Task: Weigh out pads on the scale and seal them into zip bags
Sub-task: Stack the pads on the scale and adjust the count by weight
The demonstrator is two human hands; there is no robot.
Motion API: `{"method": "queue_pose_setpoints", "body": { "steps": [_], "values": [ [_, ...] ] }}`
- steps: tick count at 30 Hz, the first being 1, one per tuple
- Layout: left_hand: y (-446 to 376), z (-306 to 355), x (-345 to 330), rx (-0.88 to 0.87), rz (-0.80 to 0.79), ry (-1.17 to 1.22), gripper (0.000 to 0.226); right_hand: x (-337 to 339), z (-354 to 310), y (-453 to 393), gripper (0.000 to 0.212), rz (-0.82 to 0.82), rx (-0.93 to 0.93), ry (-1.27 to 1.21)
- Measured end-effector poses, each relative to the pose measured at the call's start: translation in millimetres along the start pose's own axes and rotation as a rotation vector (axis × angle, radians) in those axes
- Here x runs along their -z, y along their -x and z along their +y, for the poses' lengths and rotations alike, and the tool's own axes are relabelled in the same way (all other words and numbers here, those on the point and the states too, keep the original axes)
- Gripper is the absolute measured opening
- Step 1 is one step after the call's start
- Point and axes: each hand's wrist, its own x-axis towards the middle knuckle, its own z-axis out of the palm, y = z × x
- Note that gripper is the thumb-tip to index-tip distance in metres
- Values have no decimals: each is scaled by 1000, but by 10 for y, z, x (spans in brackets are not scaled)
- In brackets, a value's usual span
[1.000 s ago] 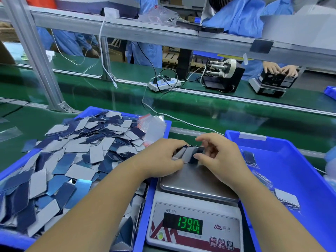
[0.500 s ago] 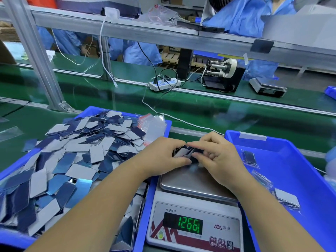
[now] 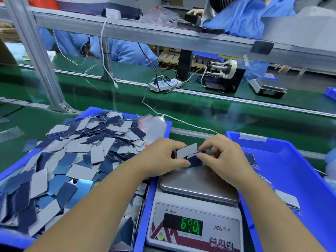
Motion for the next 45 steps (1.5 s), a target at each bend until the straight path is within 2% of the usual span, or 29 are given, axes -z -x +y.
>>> {"method": "queue_pose_setpoints", "body": {
  "steps": [5,8,9,12,15,19,23,29,33,37,39,41,43,45],
  "values": [
    [-2,12,-4,-8,15,-27,11,25,59,18,26,-110,-64,-6],
    [1,24,-10,-18,17,-65,27,20,48,30,32,-160,-63,-41],
    [-3,22,-14,-23,18,-78,25,15,41,31,32,-165,-54,-44],
    [-7,15,-24,-16,21,-69,1,6,6,36,24,-189,-17,-6],
    [-4,9,-33,-13,36,-48,7,11,-22,44,18,-198,-9,-19],
    [2,-4,-7,31,85,19,12,11,-45,50,16,-202,-14,-12],
    [-7,-5,21,-32,215,83,16,31,-39,42,17,-199,-40,-8],
    [-52,-55,18,11,293,232,10,24,-21,16,17,-204,-69,-21],
    [-66,-41,26,-4,308,323,23,27,-13,5,23,-197,-116,-57],
    [-65,-91,170,-10,433,497,32,73,10,-17,18,-221,-246,-147],
    [-41,-93,164,-4,350,472,31,61,3,-33,13,-195,-304,-185],
    [-36,-55,75,-37,270,401,45,35,-26,-39,12,-186,-338,-202],
    [-39,-25,3,-69,251,299,56,19,-47,-33,11,-217,-379,-302],
    [-44,-36,-21,-96,239,204,53,31,-47,-21,11,-241,-405,-369]
  ]
}}
